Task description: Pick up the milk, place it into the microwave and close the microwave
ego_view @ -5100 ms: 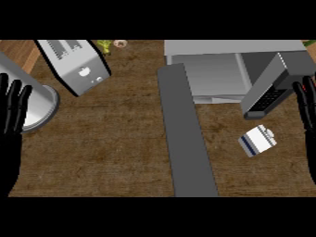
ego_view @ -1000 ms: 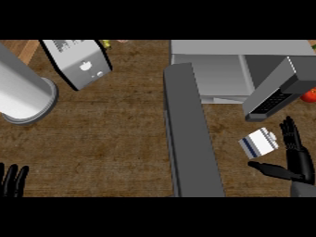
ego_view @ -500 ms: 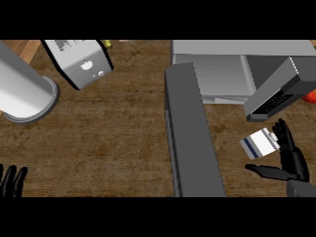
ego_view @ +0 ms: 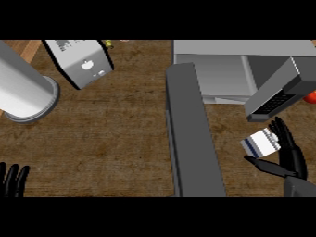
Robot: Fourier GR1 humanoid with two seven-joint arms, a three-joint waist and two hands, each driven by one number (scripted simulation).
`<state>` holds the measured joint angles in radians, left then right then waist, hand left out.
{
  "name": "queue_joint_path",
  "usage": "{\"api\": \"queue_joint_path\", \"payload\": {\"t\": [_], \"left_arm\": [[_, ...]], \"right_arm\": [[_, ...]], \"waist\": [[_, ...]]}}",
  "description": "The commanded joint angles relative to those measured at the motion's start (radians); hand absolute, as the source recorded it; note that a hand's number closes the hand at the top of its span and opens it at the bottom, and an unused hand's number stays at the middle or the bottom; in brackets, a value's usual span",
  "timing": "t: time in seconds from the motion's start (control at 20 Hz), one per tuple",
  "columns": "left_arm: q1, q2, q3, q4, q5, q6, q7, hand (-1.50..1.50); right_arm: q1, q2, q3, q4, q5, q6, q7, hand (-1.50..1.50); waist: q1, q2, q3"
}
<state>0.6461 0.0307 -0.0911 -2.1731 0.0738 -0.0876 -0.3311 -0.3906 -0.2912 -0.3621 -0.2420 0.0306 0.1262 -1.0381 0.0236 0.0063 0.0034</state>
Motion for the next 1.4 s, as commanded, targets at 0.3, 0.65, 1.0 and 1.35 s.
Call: {"api": "queue_joint_path", "payload": {"t": [0.3, 0.65, 1.0, 1.35], "left_arm": [[-0.036, 0.009, 0.022, -0.011, 0.020, 0.003, 0.051, -1.50], [0.001, 0.013, 0.023, -0.059, 0.020, -0.006, 0.050, -1.50], [0.055, 0.008, 0.056, 0.034, 0.046, -0.048, -0.057, -1.50], [0.114, -0.018, 0.048, -0.017, 0.034, -0.046, -0.073, -1.50]], "right_arm": [[-0.012, 0.053, -0.023, -0.029, -0.064, 0.169, -0.097, 1.50], [-0.037, 0.077, 0.010, -0.050, -0.070, 0.239, -0.040, 1.50], [-0.066, 0.081, 0.088, -0.134, -0.051, 0.333, 0.045, 1.50], [0.044, 0.160, 0.193, -0.380, -0.046, 0.291, 0.138, 1.50]], "waist": [[-0.009, 0.001, 0.000], [0.000, 0.000, 0.000], [-0.011, -0.009, -0.004], [-0.033, -0.019, -0.006]]}}
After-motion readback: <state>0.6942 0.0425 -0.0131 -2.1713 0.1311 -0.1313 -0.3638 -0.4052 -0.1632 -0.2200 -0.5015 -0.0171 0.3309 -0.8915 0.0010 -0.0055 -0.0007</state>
